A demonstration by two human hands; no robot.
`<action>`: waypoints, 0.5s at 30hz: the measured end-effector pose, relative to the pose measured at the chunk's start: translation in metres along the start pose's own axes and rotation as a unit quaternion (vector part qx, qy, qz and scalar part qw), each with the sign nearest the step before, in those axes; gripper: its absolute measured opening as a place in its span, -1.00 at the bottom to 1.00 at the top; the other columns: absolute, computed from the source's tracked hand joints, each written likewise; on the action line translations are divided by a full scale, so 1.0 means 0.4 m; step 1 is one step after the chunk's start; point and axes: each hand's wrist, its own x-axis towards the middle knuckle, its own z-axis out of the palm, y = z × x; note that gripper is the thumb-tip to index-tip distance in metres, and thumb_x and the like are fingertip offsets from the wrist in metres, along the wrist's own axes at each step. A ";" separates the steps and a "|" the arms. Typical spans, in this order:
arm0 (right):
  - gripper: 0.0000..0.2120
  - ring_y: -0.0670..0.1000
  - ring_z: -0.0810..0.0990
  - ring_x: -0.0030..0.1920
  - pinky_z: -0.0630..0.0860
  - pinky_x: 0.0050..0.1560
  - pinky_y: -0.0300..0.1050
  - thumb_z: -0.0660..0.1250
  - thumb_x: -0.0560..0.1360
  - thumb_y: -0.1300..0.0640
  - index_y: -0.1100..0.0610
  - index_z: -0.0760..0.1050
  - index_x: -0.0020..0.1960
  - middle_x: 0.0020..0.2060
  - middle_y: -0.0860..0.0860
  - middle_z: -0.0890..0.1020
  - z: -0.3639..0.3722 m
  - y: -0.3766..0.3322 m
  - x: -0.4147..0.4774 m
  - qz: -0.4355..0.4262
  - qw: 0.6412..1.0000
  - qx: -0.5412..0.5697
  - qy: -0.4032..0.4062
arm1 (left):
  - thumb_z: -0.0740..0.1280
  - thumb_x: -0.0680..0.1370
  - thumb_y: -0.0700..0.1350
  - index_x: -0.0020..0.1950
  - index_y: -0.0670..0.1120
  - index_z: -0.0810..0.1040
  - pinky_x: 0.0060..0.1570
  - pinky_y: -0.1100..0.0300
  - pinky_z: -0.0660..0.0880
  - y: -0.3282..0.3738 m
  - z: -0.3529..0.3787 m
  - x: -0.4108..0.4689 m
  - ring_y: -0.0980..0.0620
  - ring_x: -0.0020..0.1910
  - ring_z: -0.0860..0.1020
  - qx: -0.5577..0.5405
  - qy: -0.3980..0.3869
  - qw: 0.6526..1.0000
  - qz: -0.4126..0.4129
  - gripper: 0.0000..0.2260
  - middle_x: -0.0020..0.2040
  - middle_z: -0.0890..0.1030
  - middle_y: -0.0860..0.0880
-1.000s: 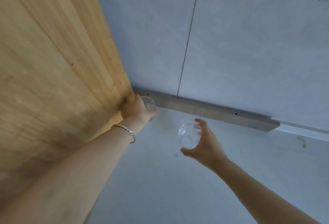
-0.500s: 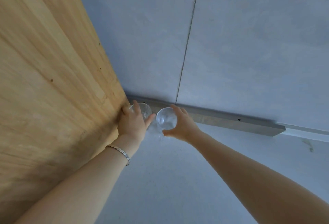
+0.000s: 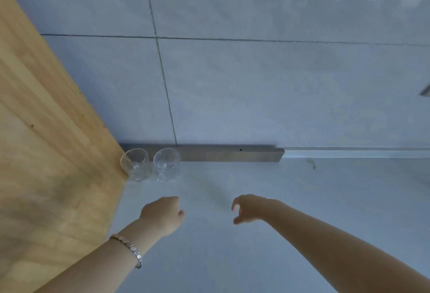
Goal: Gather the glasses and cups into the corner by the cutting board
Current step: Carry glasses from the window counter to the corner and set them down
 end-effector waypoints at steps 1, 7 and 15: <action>-0.54 0.06 0.44 0.33 0.36 0.29 -0.09 0.30 0.53 0.05 0.13 0.35 0.38 0.30 0.07 0.51 0.008 0.043 -0.035 0.013 1.000 -0.011 -0.009 | 0.12 0.56 -0.08 -0.26 -0.07 0.28 -0.25 0.14 0.26 0.043 0.010 -0.004 -0.06 -0.24 0.38 -0.026 -0.041 0.999 0.003 -0.80 -0.34 0.34 0.01; -0.54 0.05 0.41 0.36 0.33 0.33 -0.03 0.26 0.54 0.00 0.10 0.33 0.40 0.35 0.05 0.45 0.043 0.378 -0.240 0.081 0.996 0.034 0.015 | 0.17 0.54 -0.07 -0.30 0.00 0.30 -0.25 0.19 0.28 0.383 0.068 0.006 -0.02 -0.19 0.39 -0.044 -0.111 0.990 0.074 -0.79 -0.17 0.43 -0.04; -0.59 0.03 0.43 0.32 0.36 0.29 -0.07 0.23 0.54 0.03 0.09 0.36 0.36 0.31 0.04 0.48 0.078 0.970 -0.481 0.135 0.981 0.109 0.084 | 0.18 0.55 -0.03 -0.16 0.00 0.38 0.13 0.17 0.43 0.988 0.171 0.000 -0.07 0.15 0.53 -0.017 -0.111 0.983 0.142 -0.89 0.15 0.58 -0.08</action>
